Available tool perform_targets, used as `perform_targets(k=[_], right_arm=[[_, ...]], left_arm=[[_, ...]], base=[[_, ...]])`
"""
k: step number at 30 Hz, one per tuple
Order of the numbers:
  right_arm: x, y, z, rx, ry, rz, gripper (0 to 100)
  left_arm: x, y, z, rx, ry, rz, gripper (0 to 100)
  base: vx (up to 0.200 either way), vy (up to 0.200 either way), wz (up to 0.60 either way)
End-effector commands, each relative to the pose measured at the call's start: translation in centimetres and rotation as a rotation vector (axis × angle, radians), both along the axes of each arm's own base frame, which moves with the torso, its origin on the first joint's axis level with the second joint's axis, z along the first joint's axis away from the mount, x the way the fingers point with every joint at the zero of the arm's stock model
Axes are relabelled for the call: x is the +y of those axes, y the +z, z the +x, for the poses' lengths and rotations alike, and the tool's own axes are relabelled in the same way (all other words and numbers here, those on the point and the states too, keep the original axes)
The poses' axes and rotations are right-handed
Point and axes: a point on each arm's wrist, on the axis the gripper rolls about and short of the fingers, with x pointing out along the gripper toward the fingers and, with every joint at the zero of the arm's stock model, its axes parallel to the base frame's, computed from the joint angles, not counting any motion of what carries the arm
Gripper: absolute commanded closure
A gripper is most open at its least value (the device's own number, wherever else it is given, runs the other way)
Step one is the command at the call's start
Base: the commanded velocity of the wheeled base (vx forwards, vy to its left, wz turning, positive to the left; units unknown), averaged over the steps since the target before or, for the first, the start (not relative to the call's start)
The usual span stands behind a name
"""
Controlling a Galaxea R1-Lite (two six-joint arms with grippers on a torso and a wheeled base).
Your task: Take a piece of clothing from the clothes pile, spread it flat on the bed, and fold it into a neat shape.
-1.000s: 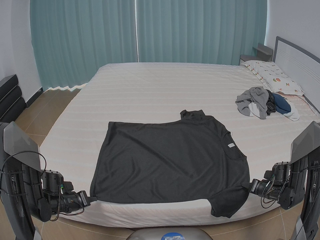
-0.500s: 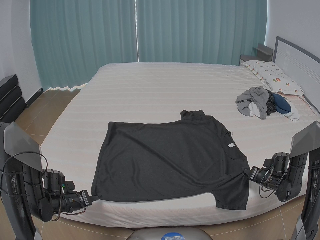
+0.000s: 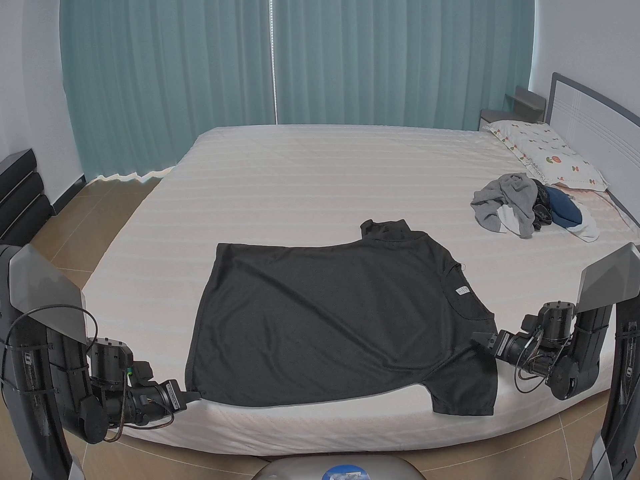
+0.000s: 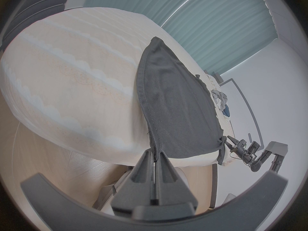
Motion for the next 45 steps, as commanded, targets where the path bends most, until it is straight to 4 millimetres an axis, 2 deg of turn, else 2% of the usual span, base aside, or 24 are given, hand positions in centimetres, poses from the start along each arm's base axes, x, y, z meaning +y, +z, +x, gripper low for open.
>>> perform_targets(k=[1, 7, 11, 19, 25, 38, 39, 44, 45], right_arm=[[-1.0, 0.3, -1.5, 0.009, 0.042, -0.043, 0], [-1.5, 0.6, -3.2, 0.02, 0.126, -0.023, 0], [-1.4, 0.0, -4.0, 0.039, 0.183, -0.041, 0], [-1.1, -1.3, -3.6, 0.04, 0.204, -0.036, 0], [-0.8, -1.1, -3.3, 0.043, 0.218, 0.038, 0], [-0.7, -1.6, -3.0, 0.048, 0.215, 0.044, 0], [-0.7, -1.6, -3.0, 0.048, 0.215, 0.044, 100], [-1.0, -1.3, -3.6, 0.058, 0.202, 0.031, 100], [-1.2, -1.1, -4.2, 0.071, 0.196, 0.029, 100]], left_arm=[[0.0, 0.0, 0.0, 0.001, 0.0, 0.0, 100], [0.0, 0.0, 0.0, 0.001, -0.001, 0.0, 100], [0.0, 0.0, 0.0, 0.001, -0.001, 0.0, 100], [0.0, 0.0, 0.0, 0.003, 0.001, 0.0, 100], [0.0, 0.0, 0.0, 0.001, 0.001, -0.001, 100], [0.0, 0.0, 0.0, 0.001, 0.001, -0.001, 100], [0.0, 0.0, 0.0, 0.001, 0.001, -0.001, 100], [0.0, 0.0, 0.0, 0.001, 0.001, -0.001, 100], [0.0, 0.0, 0.0, 0.0, 0.001, -0.001, 100]], base=[[0.0, 0.0, 0.0], [0.0, 0.0, 0.0], [0.0, 0.0, 0.0], [0.0, 0.0, 0.0], [0.0, 0.0, 0.0], [0.0, 0.0, 0.0], [0.0, 0.0, 0.0], [0.0, 0.0, 0.0], [0.0, 0.0, 0.0]])
